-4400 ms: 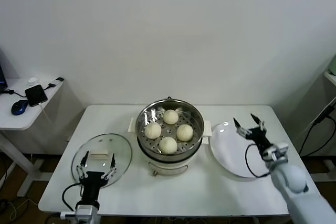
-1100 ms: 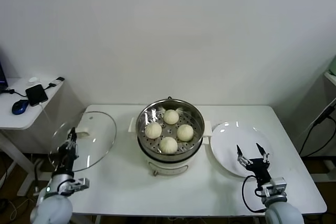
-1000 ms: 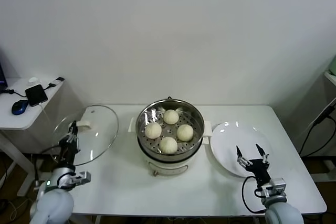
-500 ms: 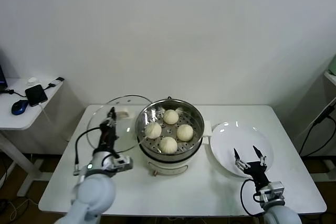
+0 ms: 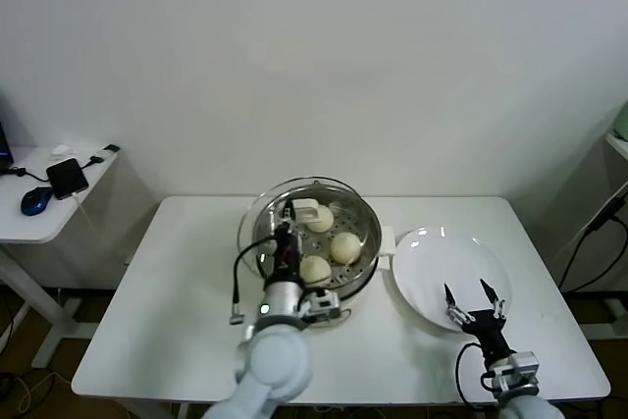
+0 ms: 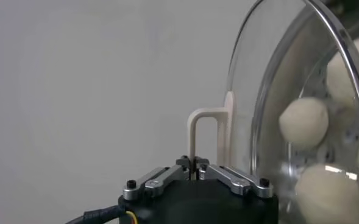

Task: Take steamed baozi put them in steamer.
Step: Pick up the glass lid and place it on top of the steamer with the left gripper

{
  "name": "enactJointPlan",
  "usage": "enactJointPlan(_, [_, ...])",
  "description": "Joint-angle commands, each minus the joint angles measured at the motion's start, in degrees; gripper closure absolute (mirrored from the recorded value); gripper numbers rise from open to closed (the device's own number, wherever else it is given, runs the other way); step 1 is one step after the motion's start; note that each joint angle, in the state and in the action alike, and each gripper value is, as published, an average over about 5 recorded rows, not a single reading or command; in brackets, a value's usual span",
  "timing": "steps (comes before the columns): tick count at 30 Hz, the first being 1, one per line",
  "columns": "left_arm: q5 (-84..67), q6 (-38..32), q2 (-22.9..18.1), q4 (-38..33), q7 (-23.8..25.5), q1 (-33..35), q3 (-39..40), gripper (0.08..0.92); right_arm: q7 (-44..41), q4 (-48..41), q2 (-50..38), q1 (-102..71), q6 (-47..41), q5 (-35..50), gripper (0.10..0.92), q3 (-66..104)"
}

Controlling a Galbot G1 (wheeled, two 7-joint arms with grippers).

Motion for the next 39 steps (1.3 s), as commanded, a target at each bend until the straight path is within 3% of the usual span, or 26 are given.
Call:
enactJointPlan(1, [6.2,1.59,-5.64,2.22,2.41,-1.62,5.5,0.868,-0.4,-1.33,0.44,-0.27,2.5,0.07,0.203,0.91])
enactJointPlan(11, [5.84,2.79,-9.09,10.63,-0.76,-3.04,5.64,0.868,0.68,-2.14,1.5,0.37,3.5,-0.17,0.203,1.35])
enactJointPlan(34, [5.23,-0.22,-4.28,13.8,-5.97,-2.53,0.87,0.868,1.45,-1.58,2.46,0.2,5.47,-2.62,0.203,1.5])
enactJointPlan(39, [5.17,-0.53,-4.03,13.42,-5.95,-1.78,0.73,0.793,1.45,-1.43,2.42,0.21,5.02,-2.56,0.203,1.37])
